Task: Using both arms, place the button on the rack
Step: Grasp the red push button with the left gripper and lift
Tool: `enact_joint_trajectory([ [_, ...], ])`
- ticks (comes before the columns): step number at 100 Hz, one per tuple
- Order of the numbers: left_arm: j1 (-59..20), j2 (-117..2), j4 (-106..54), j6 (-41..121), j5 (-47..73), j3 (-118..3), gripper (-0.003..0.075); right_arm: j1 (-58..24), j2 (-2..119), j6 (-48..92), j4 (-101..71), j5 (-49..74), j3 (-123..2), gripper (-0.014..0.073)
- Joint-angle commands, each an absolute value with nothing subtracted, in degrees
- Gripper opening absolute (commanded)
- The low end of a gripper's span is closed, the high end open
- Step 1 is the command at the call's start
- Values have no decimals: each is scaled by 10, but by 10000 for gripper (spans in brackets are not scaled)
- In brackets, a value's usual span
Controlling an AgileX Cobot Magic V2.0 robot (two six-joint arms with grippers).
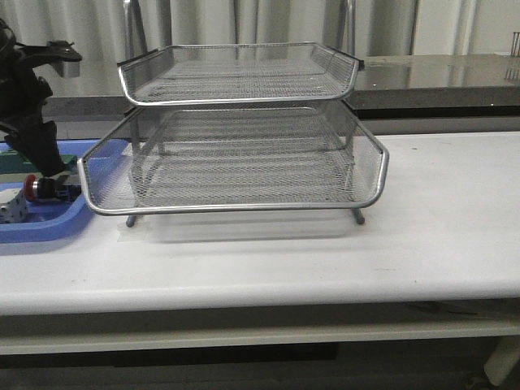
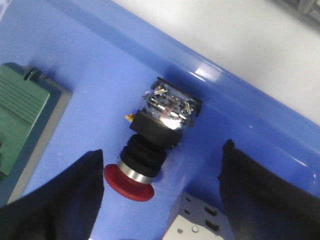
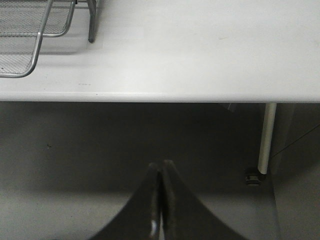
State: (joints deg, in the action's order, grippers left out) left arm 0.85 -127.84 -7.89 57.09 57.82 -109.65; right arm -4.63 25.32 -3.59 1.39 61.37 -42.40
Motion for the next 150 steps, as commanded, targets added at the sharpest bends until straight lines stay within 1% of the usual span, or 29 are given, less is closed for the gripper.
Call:
enact_joint_trajectory([
  [1,11,-1251,-87,574,557,-1119,479,-43,256,-35,18,580,-443,-116],
  [61,11,-1325,-90,585,545,-1169,479,-43,256,-35,18,580,-443,-116],
  [86,11,-1335,-90,585,554,-1170,478,-43,256,-35,18,580,-443,-116],
  [90,11,-1335,-90,585,557,-1170,468,-43,256,-35,18,580,-443,-116],
  [95,11,-1335,-90,585,557,-1170,437,-43,256,-35,18,580,-443,-116],
  [100,11,-1335,-90,585,557,-1170,382,-43,256,-35,18,580,-443,-116],
  [105,11,-1335,-90,585,554,-1171,296,-43,256,-35,18,580,-443,-116],
  [107,11,-1335,-90,585,550,-1172,273,-43,256,-35,18,580,-443,-116],
  [112,11,-1335,-90,585,544,-1172,177,-43,256,-35,18,580,-443,-116],
  [114,11,-1335,-90,585,544,-1172,155,-43,256,-35,18,581,-443,-116],
  [119,11,-1335,-90,585,545,-1175,71,-43,256,-35,18,581,-443,-116],
  [126,11,-1335,-89,585,557,-1184,-8,-43,256,-35,18,581,-443,-116],
  [128,11,-1335,-89,585,565,-1188,-21,-43,256,-35,18,581,-443,-116],
  [150,16,-1332,-93,561,672,-1287,-21,-43,256,-35,18,581,-443,-116],
])
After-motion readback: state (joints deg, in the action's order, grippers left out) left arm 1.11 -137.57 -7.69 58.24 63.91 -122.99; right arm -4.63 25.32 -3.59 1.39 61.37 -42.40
